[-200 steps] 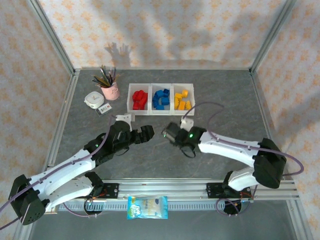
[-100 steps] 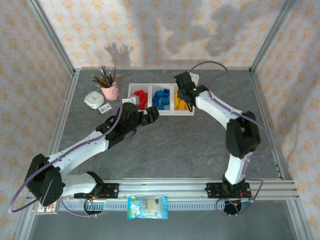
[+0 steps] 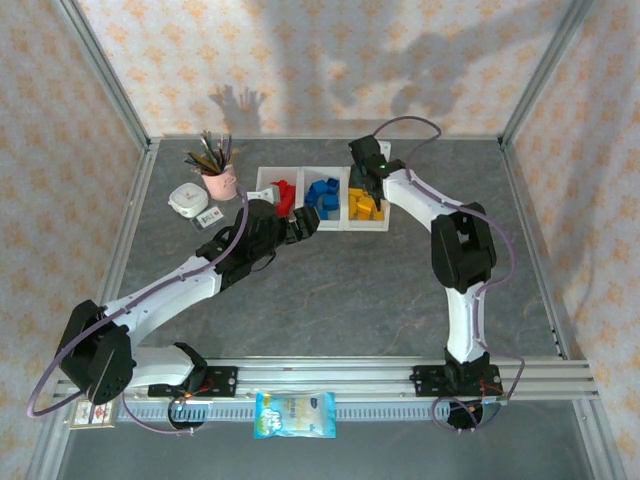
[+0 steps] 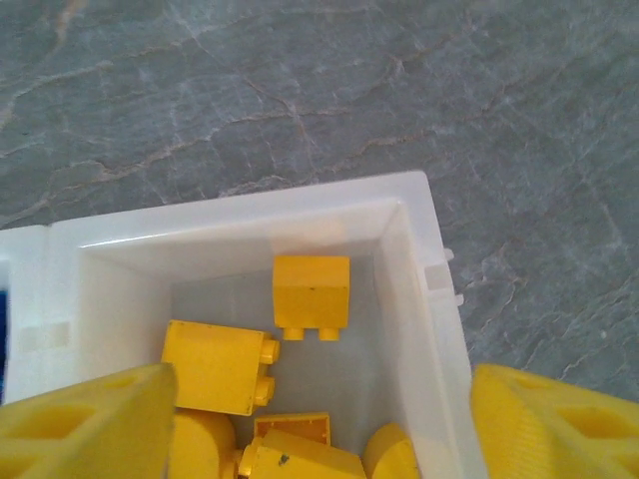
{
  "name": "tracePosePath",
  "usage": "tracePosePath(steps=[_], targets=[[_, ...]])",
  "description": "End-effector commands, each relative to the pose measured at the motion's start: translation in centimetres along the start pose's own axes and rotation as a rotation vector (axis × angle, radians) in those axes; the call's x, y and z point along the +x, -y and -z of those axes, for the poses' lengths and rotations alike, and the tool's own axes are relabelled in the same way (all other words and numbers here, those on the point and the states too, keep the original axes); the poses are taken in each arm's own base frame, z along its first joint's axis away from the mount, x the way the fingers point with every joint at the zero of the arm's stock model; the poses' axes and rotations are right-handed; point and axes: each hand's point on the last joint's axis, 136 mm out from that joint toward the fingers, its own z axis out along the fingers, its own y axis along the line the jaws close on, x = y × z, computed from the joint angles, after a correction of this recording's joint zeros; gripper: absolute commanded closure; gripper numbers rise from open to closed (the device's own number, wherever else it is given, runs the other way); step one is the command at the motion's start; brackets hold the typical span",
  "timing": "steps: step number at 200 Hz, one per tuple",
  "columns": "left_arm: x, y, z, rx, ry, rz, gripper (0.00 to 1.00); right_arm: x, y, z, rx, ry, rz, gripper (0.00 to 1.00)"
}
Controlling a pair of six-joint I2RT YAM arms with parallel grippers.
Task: Sort the legos into containers by color
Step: Place the lego in the container, then reset both arms
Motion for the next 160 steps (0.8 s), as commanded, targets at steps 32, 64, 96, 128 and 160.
tracePosePath(steps=[32,64,96,128,160], targets=[[-7.7,-4.3,3.8,-0.172,0.273,-0.031,0.01,-4.9,9.9,8.8,0.063,0.25,-0.215,0.0],[-11.7,-14.2,7.6,-0.516,0.461,0.026,0.01,-1.9,21.9,11.0,0.292,0.415,-0.419,0.0],[-11.7,-21.8,11.6,-0.825,0.625,-0.059,0.01,3.9,29.6,10.3,0.47,0.489,-0.496,0.0],[-10.1,-24.8,12.3,-0.875,0.683,-0.174,0.01,7.4,29.2,7.2,0.393,0.503,-0.414,0.0],[-8.7,-25.3,11.0,-0.804,0.71,-0.301,0.01,7.0,26.6,6.3,0.22,0.575,-0.352,0.0]])
